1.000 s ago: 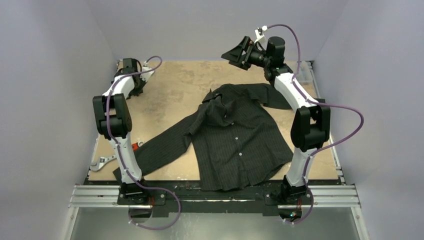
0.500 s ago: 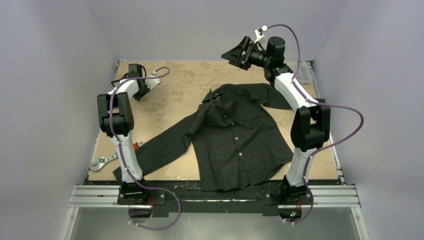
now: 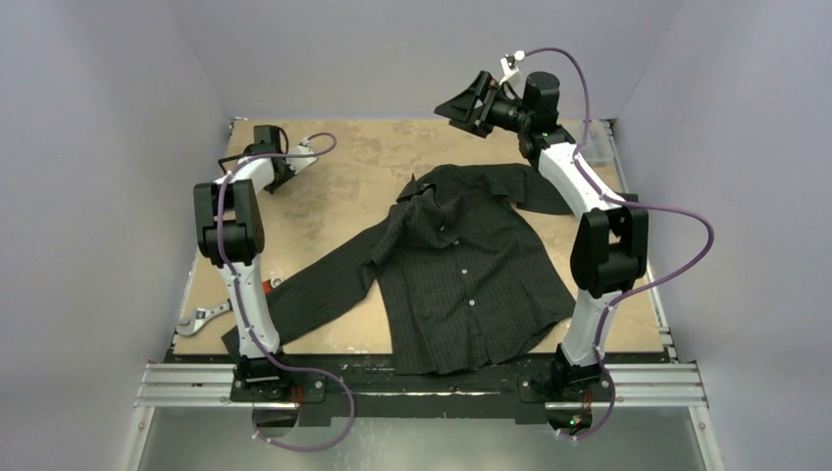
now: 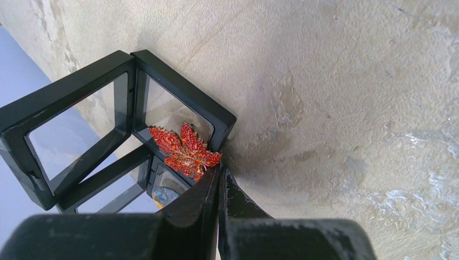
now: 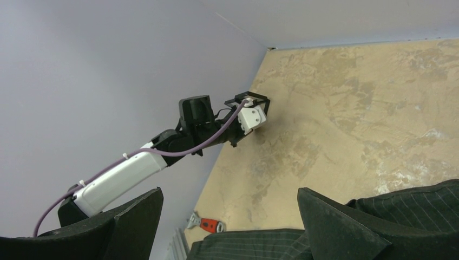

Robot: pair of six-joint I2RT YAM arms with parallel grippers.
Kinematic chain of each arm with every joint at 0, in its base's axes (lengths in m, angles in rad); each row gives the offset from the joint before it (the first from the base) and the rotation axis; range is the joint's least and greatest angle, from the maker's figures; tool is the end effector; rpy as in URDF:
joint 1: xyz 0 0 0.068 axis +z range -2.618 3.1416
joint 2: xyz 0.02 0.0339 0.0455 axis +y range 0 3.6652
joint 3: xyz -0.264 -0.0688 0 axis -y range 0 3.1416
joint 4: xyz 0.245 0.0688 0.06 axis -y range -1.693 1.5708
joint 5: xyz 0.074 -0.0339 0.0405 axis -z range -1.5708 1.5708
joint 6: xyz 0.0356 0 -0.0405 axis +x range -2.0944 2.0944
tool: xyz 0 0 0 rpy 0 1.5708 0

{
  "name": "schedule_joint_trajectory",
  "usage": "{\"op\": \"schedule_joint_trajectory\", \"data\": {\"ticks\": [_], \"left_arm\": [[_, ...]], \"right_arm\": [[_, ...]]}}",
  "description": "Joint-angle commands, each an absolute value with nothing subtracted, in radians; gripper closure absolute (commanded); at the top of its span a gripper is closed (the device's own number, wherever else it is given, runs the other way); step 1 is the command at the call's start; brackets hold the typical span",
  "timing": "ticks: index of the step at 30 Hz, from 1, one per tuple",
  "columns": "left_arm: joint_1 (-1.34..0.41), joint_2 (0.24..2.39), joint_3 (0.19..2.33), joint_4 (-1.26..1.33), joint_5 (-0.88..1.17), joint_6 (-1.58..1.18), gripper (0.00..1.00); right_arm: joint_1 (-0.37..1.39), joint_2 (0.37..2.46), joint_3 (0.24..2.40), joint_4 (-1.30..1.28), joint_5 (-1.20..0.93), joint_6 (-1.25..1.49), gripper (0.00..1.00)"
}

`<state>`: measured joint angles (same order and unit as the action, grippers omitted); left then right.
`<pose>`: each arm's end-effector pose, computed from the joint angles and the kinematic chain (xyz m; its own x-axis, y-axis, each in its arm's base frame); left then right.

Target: Remove the brooch from the garment

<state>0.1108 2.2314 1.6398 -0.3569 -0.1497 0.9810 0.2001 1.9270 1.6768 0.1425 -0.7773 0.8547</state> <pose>0.4789 0.0586 0.1464 -0.6118 0.7588 -0.2235 0.5623 0.6159 0.5518 0.4489 0.1165 0.3477 -0.6916 0.4084 -0.5958 -0.4621 0.3837 0.7995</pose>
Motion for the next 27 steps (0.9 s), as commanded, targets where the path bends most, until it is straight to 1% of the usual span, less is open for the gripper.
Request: {"op": "schedule_joint_trajectory", "data": {"ticks": [1,15,27], "left_arm": [[0.106,2.238,1.673,-0.332,-0.138,0.982,1.00],[0.107,2.183,1.696,-0.371,-0.101,0.959,1.00],[0.113,2.230,1.763,-0.374,-0.126,0.936,1.00]], "right_arm": [[0.194,1.887,1.669,0.167,-0.791,0.849,0.01],[0.193,1.885,1.652,0.185,-0.803,0.866,0.01],[0.194,1.885,1.649,0.197,-0.813,0.874,0.01]]}}
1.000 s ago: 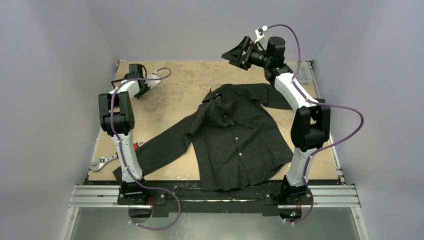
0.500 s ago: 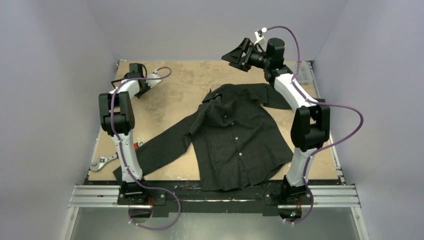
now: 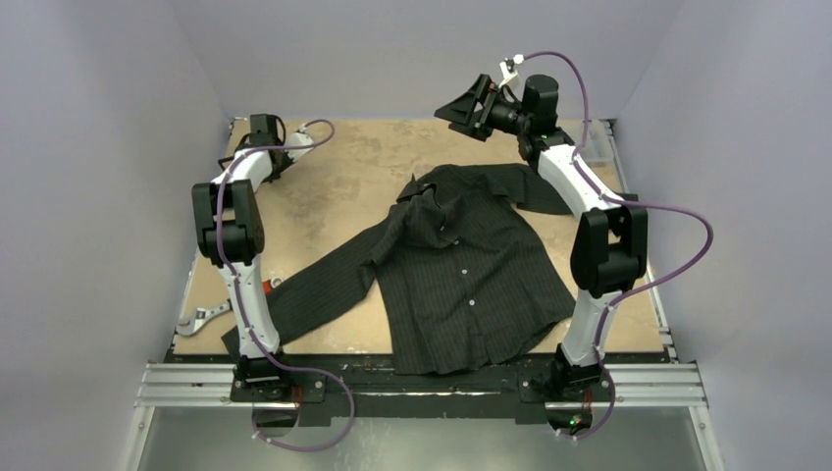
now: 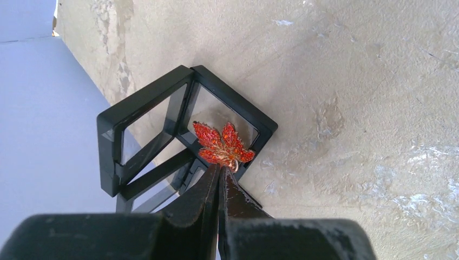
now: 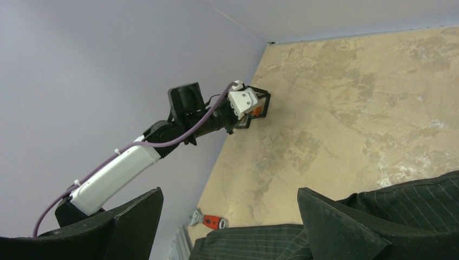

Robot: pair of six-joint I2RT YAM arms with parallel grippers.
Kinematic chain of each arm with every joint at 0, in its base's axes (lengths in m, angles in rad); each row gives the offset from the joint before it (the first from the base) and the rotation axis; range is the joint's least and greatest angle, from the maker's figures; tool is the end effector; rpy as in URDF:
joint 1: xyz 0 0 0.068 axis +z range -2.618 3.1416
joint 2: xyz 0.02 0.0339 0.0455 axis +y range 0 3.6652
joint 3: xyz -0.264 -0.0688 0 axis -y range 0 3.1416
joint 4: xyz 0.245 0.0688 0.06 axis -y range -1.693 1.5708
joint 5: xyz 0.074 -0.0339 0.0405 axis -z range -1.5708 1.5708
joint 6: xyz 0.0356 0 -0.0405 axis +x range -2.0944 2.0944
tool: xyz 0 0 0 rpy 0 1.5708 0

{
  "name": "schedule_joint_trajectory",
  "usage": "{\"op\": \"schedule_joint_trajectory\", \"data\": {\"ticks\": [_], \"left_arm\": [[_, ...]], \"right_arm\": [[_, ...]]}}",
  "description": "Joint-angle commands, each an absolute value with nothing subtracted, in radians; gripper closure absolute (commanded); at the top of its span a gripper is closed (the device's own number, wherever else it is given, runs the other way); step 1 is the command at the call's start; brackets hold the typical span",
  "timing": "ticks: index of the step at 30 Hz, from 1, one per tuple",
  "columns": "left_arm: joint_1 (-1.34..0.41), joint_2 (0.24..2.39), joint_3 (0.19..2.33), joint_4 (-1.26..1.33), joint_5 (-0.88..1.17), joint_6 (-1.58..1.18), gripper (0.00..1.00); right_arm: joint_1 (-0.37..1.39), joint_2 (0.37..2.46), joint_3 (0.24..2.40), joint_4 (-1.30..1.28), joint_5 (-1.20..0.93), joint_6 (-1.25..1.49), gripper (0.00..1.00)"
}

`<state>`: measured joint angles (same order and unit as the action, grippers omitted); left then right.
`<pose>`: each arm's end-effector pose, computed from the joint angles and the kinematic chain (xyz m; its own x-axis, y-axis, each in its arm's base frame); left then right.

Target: Remove the brooch from the garment

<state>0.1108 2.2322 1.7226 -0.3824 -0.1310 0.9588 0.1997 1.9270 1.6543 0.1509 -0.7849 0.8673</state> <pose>0.4904 0.0592 0.1696 -0.6009 0.7496 -0.2775 0.5233 0.6313 0.5723 0.4484 0.1164 0.3407 -0.7084 0.4071 -0.5766 -0.4448 0.3769 0.8125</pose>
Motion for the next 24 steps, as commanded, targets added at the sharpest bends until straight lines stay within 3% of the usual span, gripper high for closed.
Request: {"op": "schedule_joint_trajectory", "data": {"ticks": [1,8,13,17,21,24], "left_arm": [[0.112,2.231,1.763,-0.377,-0.128,0.939,1.00],[0.114,2.189,1.731,-0.403,-0.089,0.929,1.00],[0.079,1.999,1.601,-0.434,0.028,0.894,0.95],[0.045,1.842,1.612,-0.562,0.137,0.732,0.92],[0.024,1.732,1.678,-0.678,0.249,0.536,0.76],[0.009,1.656,1.710,-0.719,0.291,0.438,0.51]], "right_arm": [[0.194,1.885,1.650,0.198,-0.813,0.875,0.01],[0.194,1.897,1.662,0.219,-0.825,0.877,0.01],[0.194,1.894,1.660,0.241,-0.829,0.862,0.01],[0.194,1.868,1.658,0.213,-0.827,0.793,0.01],[0.193,1.812,1.655,0.102,-0.788,0.634,0.01],[0.192,1.748,1.625,0.028,-0.748,0.496,0.01]]}}
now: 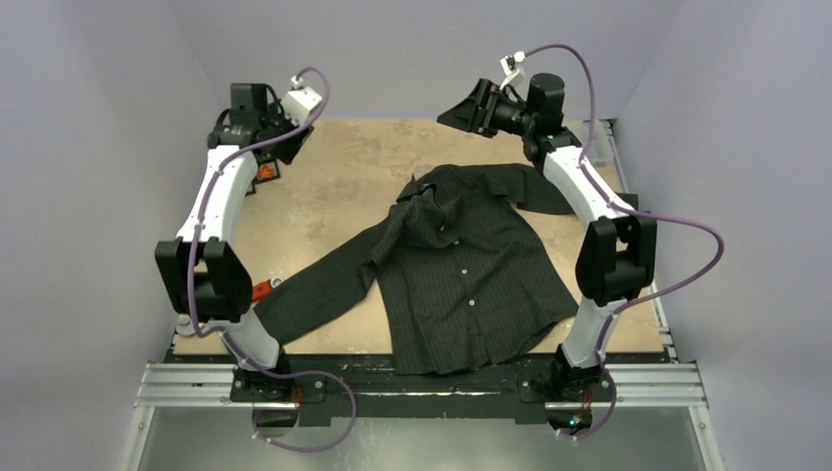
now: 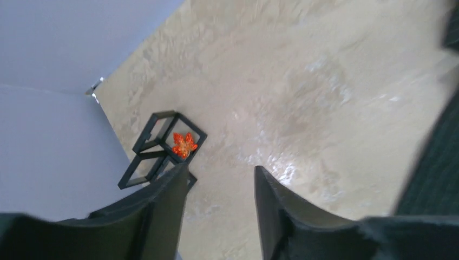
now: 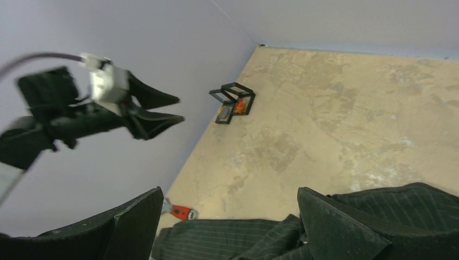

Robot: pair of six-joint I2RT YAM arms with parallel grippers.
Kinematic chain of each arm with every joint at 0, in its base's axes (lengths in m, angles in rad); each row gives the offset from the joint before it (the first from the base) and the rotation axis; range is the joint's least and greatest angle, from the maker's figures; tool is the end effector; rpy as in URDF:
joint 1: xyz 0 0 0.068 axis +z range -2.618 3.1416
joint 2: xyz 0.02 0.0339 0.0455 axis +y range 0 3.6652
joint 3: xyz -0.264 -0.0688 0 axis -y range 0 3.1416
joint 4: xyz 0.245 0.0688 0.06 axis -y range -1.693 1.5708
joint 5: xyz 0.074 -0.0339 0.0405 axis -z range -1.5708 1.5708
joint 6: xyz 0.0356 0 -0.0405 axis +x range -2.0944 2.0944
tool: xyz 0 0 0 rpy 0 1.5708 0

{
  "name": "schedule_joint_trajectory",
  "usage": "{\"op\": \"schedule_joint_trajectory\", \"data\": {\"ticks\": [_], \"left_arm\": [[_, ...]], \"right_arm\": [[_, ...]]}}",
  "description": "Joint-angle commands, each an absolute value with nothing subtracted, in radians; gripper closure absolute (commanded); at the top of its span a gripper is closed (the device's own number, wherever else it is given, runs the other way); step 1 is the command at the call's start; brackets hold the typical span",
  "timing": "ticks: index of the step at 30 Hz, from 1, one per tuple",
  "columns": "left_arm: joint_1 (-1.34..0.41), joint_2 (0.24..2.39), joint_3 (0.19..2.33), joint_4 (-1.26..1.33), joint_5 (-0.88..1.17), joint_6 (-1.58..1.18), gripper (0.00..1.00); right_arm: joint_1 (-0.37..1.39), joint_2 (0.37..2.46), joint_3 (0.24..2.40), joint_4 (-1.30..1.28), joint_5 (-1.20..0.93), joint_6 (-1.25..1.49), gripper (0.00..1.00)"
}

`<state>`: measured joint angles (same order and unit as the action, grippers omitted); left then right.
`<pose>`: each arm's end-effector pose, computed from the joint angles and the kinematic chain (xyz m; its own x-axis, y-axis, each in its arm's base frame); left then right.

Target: Remove the brooch from the garment

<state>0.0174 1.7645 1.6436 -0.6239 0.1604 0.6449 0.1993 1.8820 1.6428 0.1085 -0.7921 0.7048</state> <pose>0.4015 0.0013 0.3286 -0.4814 0.5851 -0.6526 0.4875 0.7975 0.3554 0.4373 0.1142 0.3522 -0.6356 0.3358 -0.6951 -0.5501 0.4347 0.7130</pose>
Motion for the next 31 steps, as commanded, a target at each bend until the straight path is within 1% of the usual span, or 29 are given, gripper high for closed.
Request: {"op": "schedule_joint_trajectory", "data": {"ticks": [1,3,4,6,8,11,15,19,25,31], "left_arm": [[0.008,1.634,1.721,-0.736,0.310,0.415,0.41],[0.008,1.597,1.745,-0.778,0.331,0.363,0.17],[0.008,1.580,1.755,-0.809,0.340,0.342,0.09],[0.009,1.548,1.764,-0.868,0.351,0.295,0.05],[0.010,1.512,1.747,-0.913,0.342,0.240,0.03],[0.013,1.436,1.648,-0.949,0.307,0.182,0.02],[0.017,1.294,1.458,-0.920,0.260,0.143,0.01],[0.020,1.179,1.332,-0.905,0.231,0.095,0.01],[0.019,1.082,1.241,-0.891,0.226,0.015,0.01],[0.040,1.046,1.214,-0.888,0.211,-0.021,0.00]], "right_arm": [[0.191,1.724,1.607,0.007,-0.733,0.454,0.01],[0.185,1.668,1.566,-0.045,-0.701,0.383,0.01],[0.180,1.641,1.542,-0.066,-0.684,0.351,0.01],[0.171,1.581,1.489,-0.115,-0.649,0.282,0.01],[0.163,1.514,1.420,-0.157,-0.596,0.207,0.01],[0.150,1.386,1.301,-0.202,-0.525,0.103,0.01],[0.123,1.248,1.157,-0.255,-0.447,0.040,0.01],[0.109,1.131,1.041,-0.280,-0.396,0.005,0.01],[0.105,1.045,0.976,-0.298,-0.397,0.005,0.01],[0.105,1.033,0.978,-0.302,-0.405,-0.029,0.01]]}}
